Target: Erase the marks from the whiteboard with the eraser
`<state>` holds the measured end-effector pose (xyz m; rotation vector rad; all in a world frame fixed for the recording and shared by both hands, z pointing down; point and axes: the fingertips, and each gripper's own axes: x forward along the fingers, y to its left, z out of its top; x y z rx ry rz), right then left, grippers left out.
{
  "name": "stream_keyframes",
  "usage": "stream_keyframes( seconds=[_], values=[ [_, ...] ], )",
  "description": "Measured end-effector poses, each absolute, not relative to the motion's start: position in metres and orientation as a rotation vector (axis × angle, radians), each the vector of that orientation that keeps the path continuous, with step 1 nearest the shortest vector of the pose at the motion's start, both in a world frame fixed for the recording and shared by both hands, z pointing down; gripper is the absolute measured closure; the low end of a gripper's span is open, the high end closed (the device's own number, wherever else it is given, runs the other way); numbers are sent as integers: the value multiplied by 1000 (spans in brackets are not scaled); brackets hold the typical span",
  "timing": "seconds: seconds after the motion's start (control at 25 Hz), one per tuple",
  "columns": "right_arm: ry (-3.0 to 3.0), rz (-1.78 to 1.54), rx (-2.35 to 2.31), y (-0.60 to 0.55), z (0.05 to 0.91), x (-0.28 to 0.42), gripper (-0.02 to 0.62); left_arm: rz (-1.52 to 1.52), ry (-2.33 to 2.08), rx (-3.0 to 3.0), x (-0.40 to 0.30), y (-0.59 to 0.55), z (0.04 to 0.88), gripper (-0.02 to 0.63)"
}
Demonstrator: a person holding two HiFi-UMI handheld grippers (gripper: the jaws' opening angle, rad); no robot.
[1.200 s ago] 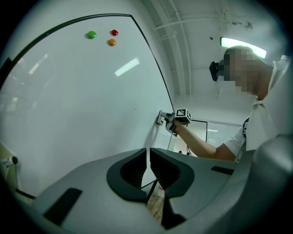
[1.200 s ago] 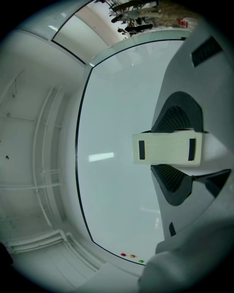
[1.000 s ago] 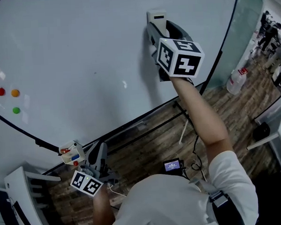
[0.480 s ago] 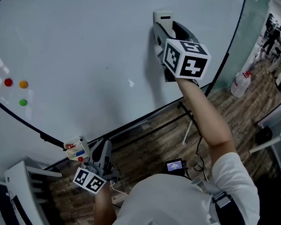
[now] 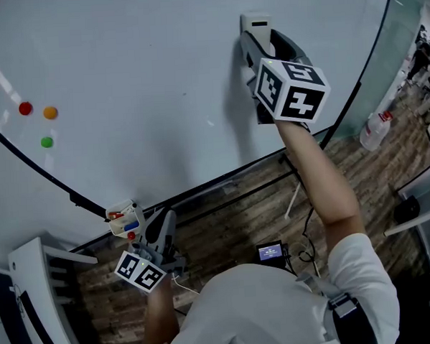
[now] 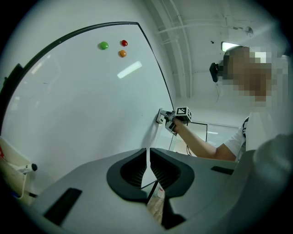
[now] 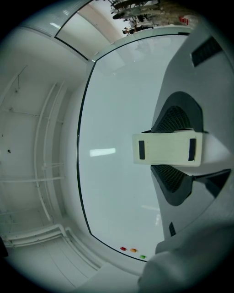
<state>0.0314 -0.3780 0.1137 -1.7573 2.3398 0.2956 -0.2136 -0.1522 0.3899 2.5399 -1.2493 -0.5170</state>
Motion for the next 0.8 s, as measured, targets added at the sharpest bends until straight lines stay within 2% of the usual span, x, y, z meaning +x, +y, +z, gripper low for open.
stream_keyframes(
  seconds=[0.8],
  values=[
    [2370, 328, -1701, -359, 116, -34, 356, -527, -1281, 2520, -255, -137, 396, 592]
  ],
)
